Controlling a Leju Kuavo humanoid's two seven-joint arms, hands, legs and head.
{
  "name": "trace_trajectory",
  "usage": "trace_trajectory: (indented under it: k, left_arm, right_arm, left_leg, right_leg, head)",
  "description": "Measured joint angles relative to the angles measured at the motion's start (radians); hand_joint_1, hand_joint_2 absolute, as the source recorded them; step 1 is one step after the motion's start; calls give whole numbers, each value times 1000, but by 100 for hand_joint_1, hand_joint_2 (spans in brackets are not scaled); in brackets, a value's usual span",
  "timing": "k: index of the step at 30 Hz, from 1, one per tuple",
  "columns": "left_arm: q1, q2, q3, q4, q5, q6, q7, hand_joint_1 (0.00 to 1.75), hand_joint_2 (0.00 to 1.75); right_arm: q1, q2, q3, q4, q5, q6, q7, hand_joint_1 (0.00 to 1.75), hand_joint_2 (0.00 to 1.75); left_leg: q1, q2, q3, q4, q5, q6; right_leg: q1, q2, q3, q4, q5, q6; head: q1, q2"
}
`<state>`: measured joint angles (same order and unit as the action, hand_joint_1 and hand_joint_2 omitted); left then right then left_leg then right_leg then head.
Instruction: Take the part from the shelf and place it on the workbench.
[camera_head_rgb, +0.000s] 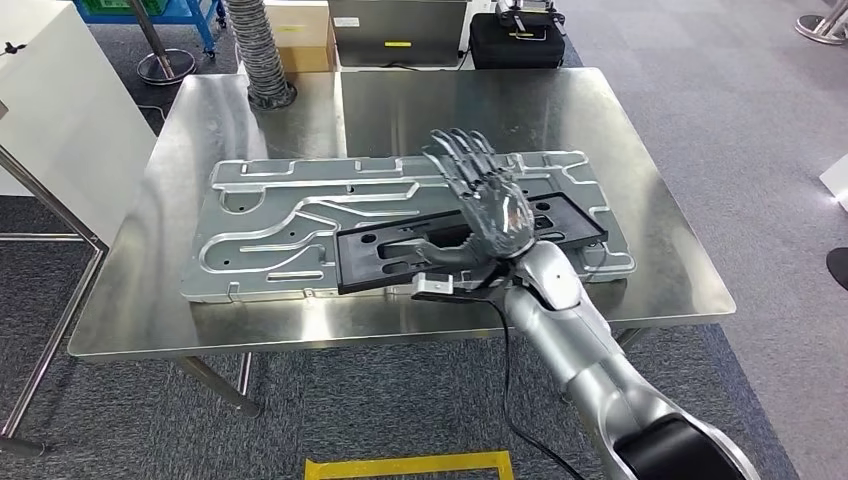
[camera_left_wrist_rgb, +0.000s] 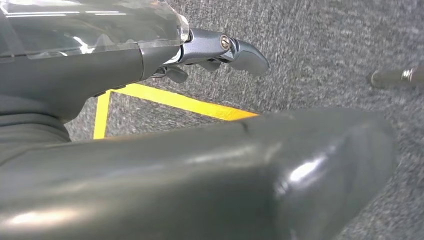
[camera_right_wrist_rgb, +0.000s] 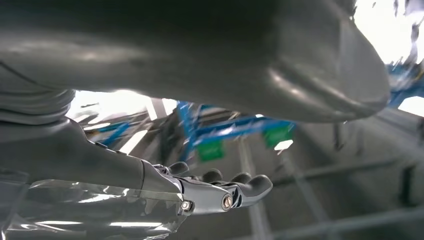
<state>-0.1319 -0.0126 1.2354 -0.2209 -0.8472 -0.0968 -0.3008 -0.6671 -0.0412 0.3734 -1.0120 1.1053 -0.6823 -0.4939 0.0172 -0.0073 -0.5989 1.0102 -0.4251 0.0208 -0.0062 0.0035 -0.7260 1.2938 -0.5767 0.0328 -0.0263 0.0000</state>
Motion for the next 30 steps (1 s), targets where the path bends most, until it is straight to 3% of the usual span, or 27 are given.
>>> trace_trajectory:
  k: [1, 2, 5, 6, 8, 10, 12, 14, 16, 17, 19, 21, 24, 26, 28, 30]
  left_arm:
    - [7, 0, 6, 0, 8, -6, -9, 0, 0]
    - [15, 0, 11, 0, 15, -12, -18, 0, 0]
    - [30, -4, 26, 0, 33, -26, -33, 0, 0]
    - [33, -6, 31, 0, 38, -28, -34, 0, 0]
    - [42, -9, 40, 0, 43, -29, -33, 0, 0]
    - [49, -10, 47, 0, 45, -28, -30, 0, 0]
    - [50, -12, 54, 0, 45, -28, -26, 0, 0]
    - [50, -14, 59, 0, 44, -28, -22, 0, 0]
    - [52, -15, 63, 0, 45, -28, -19, 0, 0]
    - [53, -15, 63, 0, 46, -28, -18, 0, 0]
    - [50, -15, 65, 0, 47, -28, -18, 0, 0]
    - [43, -16, 67, 0, 48, -28, -18, 0, 0]
    - [44, -19, 70, 0, 46, -29, -19, 0, 0]
    - [43, -23, 70, 1, 44, -32, -18, 0, 0]
    - [41, -25, 70, 1, 42, -34, -17, 0, 0]
    - [42, -27, 70, 1, 42, -34, -16, 0, 0]
  right_arm:
    - [47, -12, -46, -72, -16, -3, -18, 0, 0]
    - [93, -21, -100, -145, -40, -3, -45, 0, 0]
    - [219, -37, -291, -358, -144, -3, -140, 0, 0]
    - [262, -40, -357, -422, -184, -3, -163, 0, 0]
    - [351, -46, -482, -533, -251, -3, -185, 0, 0]
    - [430, -51, -585, -610, -286, -3, -188, 0, 0]
    - [505, -52, -671, -661, -301, -3, -188, 0, 0]
    - [583, -50, -745, -690, -310, -3, -189, 0, 0]
    - [643, -46, -800, -703, -316, -3, -189, 0, 0]
    - [661, -43, -820, -705, -319, -2, -189, 0, 0]
    - [693, -32, -852, -704, -326, -2, -189, 0, 0]
    - [730, -17, -886, -687, -333, -2, -189, 0, 0]
    - [754, 4, -937, -627, -335, 8, -186, 0, 0]
    - [759, 16, -973, -563, -332, 23, -187, 0, 0]
    - [759, 25, -1010, -486, -328, 37, -188, 0, 0]
    - [754, 30, -1043, -404, -322, 50, -189, 0, 0]
  left_leg:
    - [-1, -2, 0, 0, -1, 1]
    - [-2, -3, 1, 1, -2, 1]
    - [-7, -8, 5, 1, -6, -1]
    - [-8, -10, 6, 1, -7, -5]
    - [-8, -13, 8, -1, -7, -14]
    - [-9, -10, 9, 3, -17, -25]
    - [-11, -3, -11, 67, -73, -33]
    - [-8, 0, -52, 192, -152, -40]
    - [-5, 1, -68, 268, -188, -46]
    - [-5, 1, -51, 256, -180, -47]
    - [-4, 1, 33, 134, -136, -45]
    - [-7, -1, 100, 20, -106, -32]
    - [-12, 1, 106, -6, -91, -10]
    - [-11, 6, 96, -12, -71, 4]
    - [-10, 10, 74, -15, -50, 15]
    - [-11, 11, 48, -14, -31, 17]
  right_leg:
    - [0, 0, -5, 6, 9, -1]
    - [1, 0, 9, -29, 35, -5]
    - [10, -5, 106, -236, 126, -24]
    - [13, -8, 125, -274, 137, -29]
    - [18, -10, 133, -290, 142, -35]
    - [11, -11, 139, -304, 151, -42]
    - [3, -14, 142, -319, 161, -48]
    - [4, -17, 138, -318, 164, -51]
    - [5, -19, 127, -312, 167, -51]
    - [4, -16, 118, -306, 169, -50]
    - [3, -10, 103, -292, 174, -46]
    - [6, -8, 95, -279, 177, -37]
    - [5, -6, 91, -277, 191, -18]
    - [1, -3, 81, -259, 165, -6]
    - [-4, -3, 49, -170, 76, 4]
    - [-7, -3, 19, -50, -1, 11]
  head:
    - [0, 0]
    - [0, 0]
    - [0, 0]
    - [0, 0]
    - [0, 0]
    - [0, 0]
    - [0, 0]
    - [0, 0]
    - [0, 0]
    - [0, 0]
    - [0, 0]
    - [0, 0]
    - [0, 0]
    - [0, 0]
    - [0, 0]
    - [0, 0]
